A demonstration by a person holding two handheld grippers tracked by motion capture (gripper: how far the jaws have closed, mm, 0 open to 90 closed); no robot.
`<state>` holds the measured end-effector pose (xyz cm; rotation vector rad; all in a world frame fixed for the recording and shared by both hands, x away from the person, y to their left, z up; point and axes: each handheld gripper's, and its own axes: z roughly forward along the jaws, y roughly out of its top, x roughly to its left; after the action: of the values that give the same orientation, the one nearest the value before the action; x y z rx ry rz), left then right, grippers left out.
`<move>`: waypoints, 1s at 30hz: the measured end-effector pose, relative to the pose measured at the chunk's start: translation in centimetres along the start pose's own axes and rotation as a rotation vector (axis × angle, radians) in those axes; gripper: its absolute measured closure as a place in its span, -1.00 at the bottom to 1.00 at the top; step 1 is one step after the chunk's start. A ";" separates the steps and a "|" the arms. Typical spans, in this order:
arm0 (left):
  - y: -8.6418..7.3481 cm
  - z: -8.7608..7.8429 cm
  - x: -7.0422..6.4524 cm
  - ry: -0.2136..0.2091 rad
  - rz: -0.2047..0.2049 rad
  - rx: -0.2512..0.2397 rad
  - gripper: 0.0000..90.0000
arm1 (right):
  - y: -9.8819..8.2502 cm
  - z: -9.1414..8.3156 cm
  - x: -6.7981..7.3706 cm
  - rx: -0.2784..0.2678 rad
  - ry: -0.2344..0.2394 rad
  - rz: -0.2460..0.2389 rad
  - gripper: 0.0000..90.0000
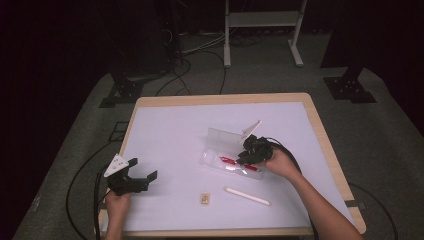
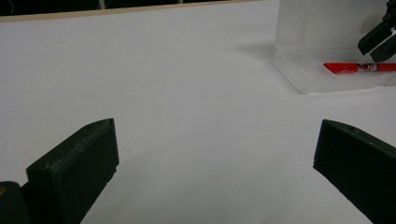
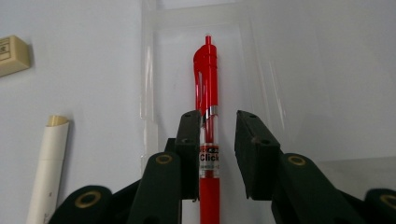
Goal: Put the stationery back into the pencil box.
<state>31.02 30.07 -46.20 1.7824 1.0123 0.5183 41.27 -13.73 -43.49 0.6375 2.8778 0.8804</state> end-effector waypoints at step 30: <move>0.0 0.0 0.0 0.003 0.001 0.002 -1.00 | -1.2 -2.8 2.5 -0.072 0.025 -0.028 0.28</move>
<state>31.01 30.04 -46.21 1.7847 1.0146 0.5207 38.00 -15.09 -41.69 0.5819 2.8549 0.9896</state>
